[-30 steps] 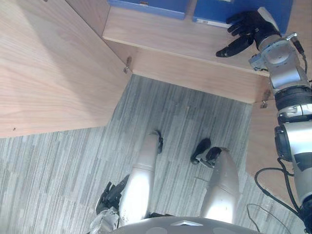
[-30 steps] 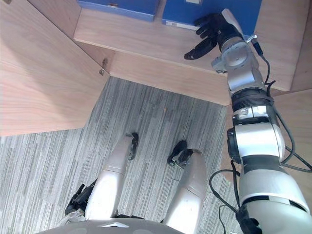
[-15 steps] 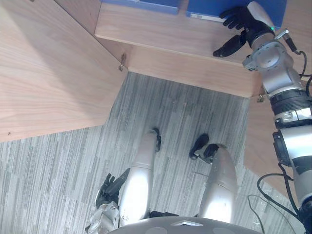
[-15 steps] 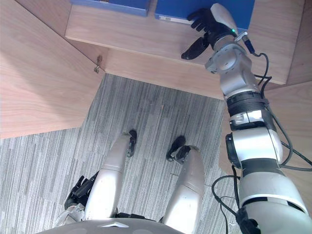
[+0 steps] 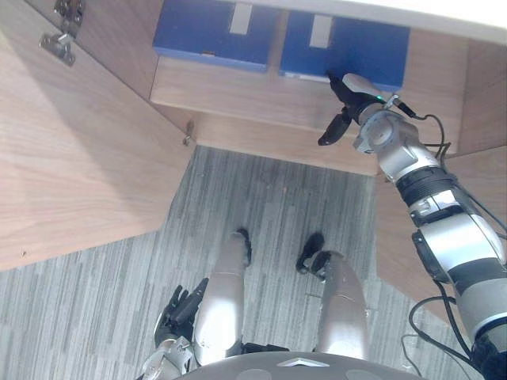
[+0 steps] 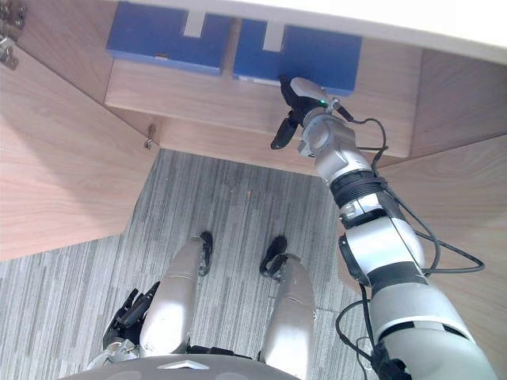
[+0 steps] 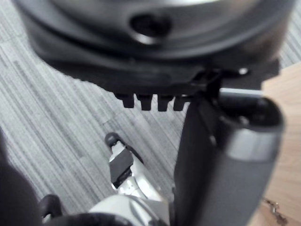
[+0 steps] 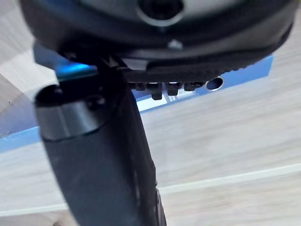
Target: Walk over to the cabinet, pick up the folder, carry it to the office cabinet, place the folder inside the office cabinet, then close the office cabinet door
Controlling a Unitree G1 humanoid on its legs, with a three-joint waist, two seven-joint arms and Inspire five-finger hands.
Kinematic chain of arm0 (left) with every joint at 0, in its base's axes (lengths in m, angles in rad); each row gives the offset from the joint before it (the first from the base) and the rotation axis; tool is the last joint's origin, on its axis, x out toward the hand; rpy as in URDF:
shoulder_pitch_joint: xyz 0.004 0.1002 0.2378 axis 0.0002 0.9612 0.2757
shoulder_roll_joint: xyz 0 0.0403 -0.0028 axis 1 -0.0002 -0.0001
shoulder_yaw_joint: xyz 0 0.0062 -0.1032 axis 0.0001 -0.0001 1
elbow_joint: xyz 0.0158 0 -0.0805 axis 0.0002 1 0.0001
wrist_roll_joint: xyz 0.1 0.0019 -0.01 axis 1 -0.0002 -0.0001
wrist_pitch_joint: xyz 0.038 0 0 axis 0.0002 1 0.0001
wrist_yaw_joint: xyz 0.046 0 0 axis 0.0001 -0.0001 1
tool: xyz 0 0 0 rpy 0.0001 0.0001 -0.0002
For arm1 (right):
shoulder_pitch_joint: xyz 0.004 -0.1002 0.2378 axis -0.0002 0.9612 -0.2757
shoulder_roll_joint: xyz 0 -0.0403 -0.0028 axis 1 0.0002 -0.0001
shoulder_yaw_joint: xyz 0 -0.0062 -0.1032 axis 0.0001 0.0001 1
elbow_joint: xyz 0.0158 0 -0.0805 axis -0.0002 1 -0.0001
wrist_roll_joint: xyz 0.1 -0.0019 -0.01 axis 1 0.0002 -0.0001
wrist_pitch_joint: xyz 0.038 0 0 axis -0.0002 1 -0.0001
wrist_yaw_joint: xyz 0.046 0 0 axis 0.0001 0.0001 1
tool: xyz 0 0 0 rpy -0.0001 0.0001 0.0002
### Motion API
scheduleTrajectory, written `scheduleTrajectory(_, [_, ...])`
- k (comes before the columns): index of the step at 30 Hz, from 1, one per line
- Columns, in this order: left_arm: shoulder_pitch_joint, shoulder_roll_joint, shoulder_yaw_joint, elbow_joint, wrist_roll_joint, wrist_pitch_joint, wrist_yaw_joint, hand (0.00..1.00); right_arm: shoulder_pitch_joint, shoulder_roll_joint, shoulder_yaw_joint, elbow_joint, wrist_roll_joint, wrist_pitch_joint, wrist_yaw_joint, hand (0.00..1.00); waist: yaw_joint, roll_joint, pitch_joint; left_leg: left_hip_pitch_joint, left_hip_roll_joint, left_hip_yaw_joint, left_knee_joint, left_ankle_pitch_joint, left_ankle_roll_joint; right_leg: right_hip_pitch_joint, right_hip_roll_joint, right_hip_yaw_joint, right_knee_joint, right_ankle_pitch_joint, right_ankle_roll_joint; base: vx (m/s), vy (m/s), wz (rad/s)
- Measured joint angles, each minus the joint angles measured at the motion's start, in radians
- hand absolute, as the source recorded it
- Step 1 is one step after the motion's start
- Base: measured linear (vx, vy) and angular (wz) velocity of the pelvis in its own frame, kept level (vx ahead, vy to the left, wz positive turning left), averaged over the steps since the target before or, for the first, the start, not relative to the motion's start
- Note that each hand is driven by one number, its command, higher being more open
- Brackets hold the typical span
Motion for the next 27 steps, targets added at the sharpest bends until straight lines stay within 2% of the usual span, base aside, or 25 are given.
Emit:
scheduleTrajectory(1, [-0.001,0.002,0.026,0.039,0.001,0.001,0.006,1.0,0.0,0.015,-0.001,0.006,0.0,0.007,0.0,1.0,-0.007,-0.014,-0.009,0.034,0.005,0.001,-0.03,0.006,-0.004,0.036,0.01,-0.01,-0.037,0.011,-0.003,0.09,0.005,-0.06])
scheduleTrajectory(5, [-0.004,0.005,0.074,0.109,0.031,0.003,0.019,1.0,0.006,0.06,-0.043,0.035,0.0,0.008,0.0,1.0,-0.013,-0.041,-0.029,0.127,0.026,0.009,-0.116,0.033,-0.014,0.14,0.05,-0.034,-0.155,0.054,-0.005,0.08,-0.025,-0.08])
scheduleTrajectory(9, [-0.009,0.008,0.101,0.142,0.032,0.004,0.02,1.0,0.054,0.106,-0.08,0.035,0.001,0.006,0.0,1.0,0.003,-0.06,-0.069,0.186,0.047,0.016,-0.177,0.051,-0.026,0.21,0.09,-0.039,-0.251,0.089,-0.012,0.06,-0.038,-0.08])
scheduleTrajectory(13, [-0.038,0.029,0.11,0.196,0.033,0.005,0.034,1.0,0.116,0.161,-0.085,0.048,0.001,0.001,0.006,1.0,0.004,-0.072,-0.11,0.253,0.055,0.022,-0.262,0.085,-0.035,0.293,0.128,-0.039,-0.382,0.143,-0.014,0.03,-0.046,-0.06])
scheduleTrajectory(17, [-0.073,0.052,0.103,0.226,0.075,0.003,0.039,1.0,0.118,0.189,-0.134,0.178,0.002,-0.003,0.016,1.0,0.025,-0.091,-0.142,0.321,0.045,0.028,-0.372,0.14,-0.043,0.382,0.16,-0.035,-0.555,0.235,-0.021,-0.01,-0.038,-0.01])
scheduleTrajectory(21, [-0.081,0.071,0.094,0.24,0.079,0.004,0.038,1.0,0.178,0.192,-0.198,0.225,0.003,-0.008,0.017,1.0,0.029,-0.119,-0.179,0.374,0.006,0.025,-0.48,0.2,-0.042,0.44,0.156,-0.035,-0.67,0.296,-0.021,-0.04,0.004,0.09])
scheduleTrajectory(24, [-0.082,0.072,0.087,0.255,0.109,0.004,0.041,1.0,0.253,0.209,-0.254,0.247,0.025,-0.009,0.012,1.0,0.029,-0.114,-0.202,0.406,-0.006,0.027,-0.499,0.211,-0.039,0.47,0.148,-0.033,-0.685,0.305,-0.017,-0.04,0.049,0.03])
scheduleTrajectory(27, [-0.083,0.073,0.077,0.266,0.11,0.005,0.045,1.0,0.329,0.274,-0.339,0.287,0.151,-0.008,-0.022,1.0,0.03,-0.108,-0.215,0.441,-0.003,0.045,-0.478,0.192,-0.038,0.5,0.151,-0.005,-0.684,0.309,-0.016,-0.06,0.073,-0.23])
